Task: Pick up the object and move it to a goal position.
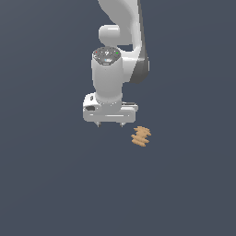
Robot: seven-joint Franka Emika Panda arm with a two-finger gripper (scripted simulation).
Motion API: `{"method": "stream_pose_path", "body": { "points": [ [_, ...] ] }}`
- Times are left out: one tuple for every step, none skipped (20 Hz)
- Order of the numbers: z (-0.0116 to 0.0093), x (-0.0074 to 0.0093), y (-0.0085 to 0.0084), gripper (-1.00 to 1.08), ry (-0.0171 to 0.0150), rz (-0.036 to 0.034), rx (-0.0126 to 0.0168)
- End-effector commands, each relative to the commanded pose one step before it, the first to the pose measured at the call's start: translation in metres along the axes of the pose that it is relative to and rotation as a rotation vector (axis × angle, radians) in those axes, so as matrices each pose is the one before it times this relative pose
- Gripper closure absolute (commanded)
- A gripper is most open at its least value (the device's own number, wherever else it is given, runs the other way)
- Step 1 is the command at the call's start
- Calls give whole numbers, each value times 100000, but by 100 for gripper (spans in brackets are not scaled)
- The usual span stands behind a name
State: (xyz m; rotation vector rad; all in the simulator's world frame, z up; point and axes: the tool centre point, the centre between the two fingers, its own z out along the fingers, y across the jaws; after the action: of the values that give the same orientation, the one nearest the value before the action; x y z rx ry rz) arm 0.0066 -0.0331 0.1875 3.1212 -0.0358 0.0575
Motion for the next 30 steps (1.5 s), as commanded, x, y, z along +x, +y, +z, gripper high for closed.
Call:
{"method": "stream_pose_path", "body": {
  "points": [
    [8, 7, -36, -92, 30, 17, -14],
    [59, -11, -81, -92, -21, 167, 16],
    [86, -16, -124, -92, -31, 226, 20],
    [109, -20, -152, -92, -36, 320, 31],
    [129, -25, -191, -92, -37, 396, 39],
    [151, -31, -222, -92, -42, 484, 48],
    [174, -38, -256, -92, -47, 565, 56],
    [196, -46, -291, -92, -54, 639, 62],
    [219, -56, -323, -92, -62, 712, 67],
    [244, -68, -359, -92, -71, 785, 71],
    [269, -82, -389, -92, -81, 864, 75],
    [291, -97, -421, -92, -89, 934, 78],
    [314, -113, -454, -92, -97, 1014, 81],
    [338, -132, -484, -92, -106, 1094, 84],
    [361, -154, -514, -92, -116, 1172, 84],
    [385, -177, -543, -92, -126, 1253, 84],
    [409, -203, -571, -92, -136, 1335, 83],
    [433, -232, -597, -92, -145, 1416, 80],
    [456, -264, -622, -92, -155, 1498, 76],
    [476, -296, -640, -92, -164, 1569, 71],
    [478, -317, -631, -92, -166, 1581, 61],
    [477, -337, -619, -92, -167, 1583, 52],
    [475, -356, -605, -92, -167, 1585, 42],
    [474, -376, -592, -92, -167, 1585, 32],
    [469, -390, -572, -92, -165, 1576, 22],
    [446, -389, -532, -92, -157, 1506, 12],
    [421, -382, -490, -92, -147, 1426, 4],
    [396, -373, -450, -92, -137, 1345, -4],
    [371, -361, -412, -92, -127, 1265, -10],
    [346, -346, -375, -92, -118, 1184, -14]
  ]
}}
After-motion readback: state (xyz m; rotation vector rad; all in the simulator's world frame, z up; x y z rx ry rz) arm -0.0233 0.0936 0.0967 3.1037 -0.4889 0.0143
